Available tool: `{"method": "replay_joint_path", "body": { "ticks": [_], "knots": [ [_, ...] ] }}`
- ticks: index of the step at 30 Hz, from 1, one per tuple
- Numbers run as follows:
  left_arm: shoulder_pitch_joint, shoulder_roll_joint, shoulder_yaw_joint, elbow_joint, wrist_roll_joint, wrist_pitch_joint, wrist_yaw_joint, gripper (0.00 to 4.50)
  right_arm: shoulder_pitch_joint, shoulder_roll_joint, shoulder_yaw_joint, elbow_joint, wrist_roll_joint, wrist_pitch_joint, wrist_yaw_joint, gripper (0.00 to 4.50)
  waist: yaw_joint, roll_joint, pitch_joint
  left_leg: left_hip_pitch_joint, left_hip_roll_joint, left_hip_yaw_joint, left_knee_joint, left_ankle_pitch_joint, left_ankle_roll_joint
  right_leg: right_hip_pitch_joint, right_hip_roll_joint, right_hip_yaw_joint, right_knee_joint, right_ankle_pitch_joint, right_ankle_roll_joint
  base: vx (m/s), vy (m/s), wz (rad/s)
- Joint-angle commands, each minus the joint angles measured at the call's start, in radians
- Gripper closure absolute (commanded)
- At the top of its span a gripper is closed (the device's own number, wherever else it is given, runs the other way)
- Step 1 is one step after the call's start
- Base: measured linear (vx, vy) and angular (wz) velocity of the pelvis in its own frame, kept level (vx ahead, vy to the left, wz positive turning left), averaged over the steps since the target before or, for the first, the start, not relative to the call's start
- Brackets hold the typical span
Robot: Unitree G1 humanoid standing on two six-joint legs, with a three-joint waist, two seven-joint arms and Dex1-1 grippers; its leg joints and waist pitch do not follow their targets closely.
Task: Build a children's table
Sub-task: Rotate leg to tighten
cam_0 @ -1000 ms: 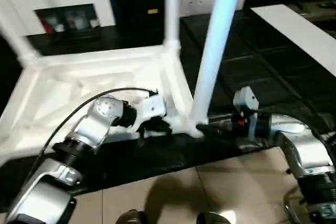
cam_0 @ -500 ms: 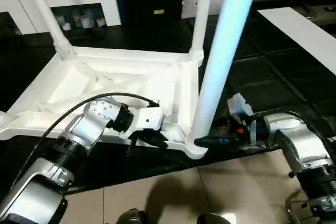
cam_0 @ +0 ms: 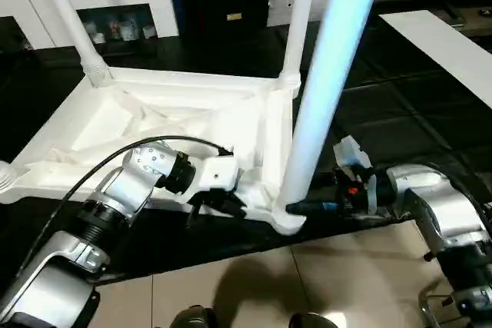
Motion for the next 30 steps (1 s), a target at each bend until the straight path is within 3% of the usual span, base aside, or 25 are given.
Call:
{"method": "replay_joint_path", "body": {
  "ticks": [1, 2, 3, 5, 6, 10, 11, 15, 17, 18, 21, 24, 28, 30],
  "knots": [
    [-0.04, -0.056, 0.025, -0.029, -0.008, 0.039, 0.096, 4.5, -0.003, 0.062, 0.031, -0.042, 0.011, 0.039, -0.086, 2.57, -0.01, -0.019, -0.079, 0.032, 0.047, -0.023, -0.077, -0.274, 0.028, 0.039, -0.048, 0.029, -0.075, -0.398, -0.21, 0.0, 0.0, 0.0],
    [-0.05, -0.086, 0.036, -0.036, -0.002, 0.081, 0.152, 4.5, -0.004, 0.119, 0.024, -0.035, -0.035, 0.045, -0.212, 2.57, -0.016, -0.019, -0.077, 0.03, 0.046, -0.026, -0.079, -0.29, 0.016, 0.039, -0.048, 0.027, -0.078, -0.442, -0.189, 0.0, 0.0, 0.0],
    [-0.055, -0.11, 0.045, -0.044, -0.002, 0.125, 0.188, 4.5, -0.005, 0.161, 0.014, -0.034, -0.052, 0.053, -0.29, 2.57, -0.023, -0.017, -0.075, 0.035, 0.045, -0.027, -0.079, -0.312, 0.0, 0.03, -0.047, 0.027, -0.082, -0.475, -0.178, 0.0, 0.0, 0.0],
    [-0.063, -0.144, 0.056, -0.048, 0.0, 0.174, 0.241, 4.5, -0.014, 0.219, -0.007, -0.027, -0.067, 0.081, -0.398, 2.58, -0.041, -0.02, -0.074, 0.026, 0.04, -0.034, -0.082, -0.328, -0.013, 0.038, -0.048, 0.022, -0.084, -0.521, -0.152, 0.0, 0.0, 0.0],
    [-0.074, -0.189, 0.069, -0.051, 0.004, 0.238, 0.307, 4.5, -0.028, 0.28, -0.032, -0.019, -0.078, 0.12, -0.511, 2.58, -0.05, -0.017, -0.073, 0.029, 0.039, -0.035, -0.083, -0.342, -0.019, 0.031, -0.046, 0.021, -0.09, -0.529, -0.146, 0.0, 0.0, 0.0],
    [-0.103, -0.28, 0.104, -0.027, 0.019, 0.315, 0.455, 4.5, -0.069, 0.403, -0.089, 0.008, -0.091, 0.164, -0.736, 2.59, -0.078, -0.019, -0.077, 0.027, 0.032, -0.036, -0.077, -0.36, -0.013, 0.031, -0.043, 0.018, -0.094, -0.519, -0.147, 0.0, 0.0, 0.0],
    [-0.108, -0.292, 0.109, -0.021, 0.021, 0.32, 0.475, 4.5, -0.076, 0.42, -0.097, 0.015, -0.094, 0.159, -0.767, 2.59, -0.084, -0.014, -0.076, 0.023, 0.031, -0.034, -0.077, -0.349, -0.005, 0.031, -0.043, 0.02, -0.097, -0.504, -0.147, 0.0, 0.0, 0.0],
    [-0.144, -0.36, 0.136, 0.027, 0.046, 0.326, 0.6, 4.5, -0.134, 0.512, -0.141, 0.094, -0.108, 0.127, -0.905, 2.59, -0.093, -0.01, -0.082, 0.023, 0.03, -0.031, -0.073, -0.322, 0.018, 0.032, -0.04, 0.019, -0.096, -0.413, -0.168, 0.0, 0.0, 0.0],
    [-0.146, -0.367, 0.14, 0.024, 0.05, 0.337, 0.611, 4.5, -0.135, 0.519, -0.142, 0.099, -0.113, 0.114, -0.904, 2.59, -0.09, -0.013, -0.086, 0.021, 0.031, -0.029, -0.072, -0.294, 0.035, 0.039, -0.04, 0.021, -0.091, -0.355, -0.185, 0.0, 0.0, 0.0],
    [-0.145, -0.368, 0.141, 0.02, 0.052, 0.344, 0.612, 4.5, -0.134, 0.522, -0.145, 0.098, -0.112, 0.116, -0.905, 1.89, -0.09, -0.012, -0.088, 0.017, 0.032, -0.028, -0.071, -0.261, 0.049, 0.043, -0.039, 0.022, -0.085, -0.302, -0.2, 0.0, 0.0, 0.0],
    [-0.126, -0.329, 0.129, 0.0, 0.06, 0.332, 0.586, 4.5, -0.089, 0.479, -0.15, 0.055, -0.11, 0.116, -0.861, 1.82, -0.083, -0.012, -0.092, 0.017, 0.033, -0.024, -0.066, -0.196, 0.089, 0.049, -0.04, 0.023, -0.076, -0.206, -0.23, 0.0, 0.0, 0.0],
    [-0.108, -0.297, 0.12, -0.012, 0.056, 0.311, 0.553, 4.5, -0.057, 0.436, -0.137, 0.032, -0.113, 0.097, -0.813, 1.44, -0.069, -0.011, -0.095, 0.018, 0.035, -0.022, -0.064, -0.145, 0.112, 0.055, -0.041, 0.023, -0.069, -0.152, -0.244, 0.0, 0.0, 0.0],
    [-0.065, -0.235, 0.107, -0.043, 0.041, 0.279, 0.475, 4.5, -0.013, 0.344, -0.132, -0.001, -0.084, 0.062, -0.68, 0.98, -0.06, -0.007, -0.092, 0.021, 0.039, -0.021, -0.065, -0.151, 0.118, 0.056, -0.041, 0.022, -0.066, -0.143, -0.258, 0.0, 0.0, 0.0],
    [-0.046, -0.201, 0.098, -0.051, 0.034, 0.243, 0.416, 4.5, -0.001, 0.289, -0.134, -0.019, -0.066, 0.047, -0.599, 0.94, -0.056, -0.005, -0.089, 0.024, 0.04, -0.023, -0.068, -0.188, 0.103, 0.054, -0.041, 0.021, -0.072, -0.195, -0.255, 0.0, 0.0, 0.0]
  ]
}}
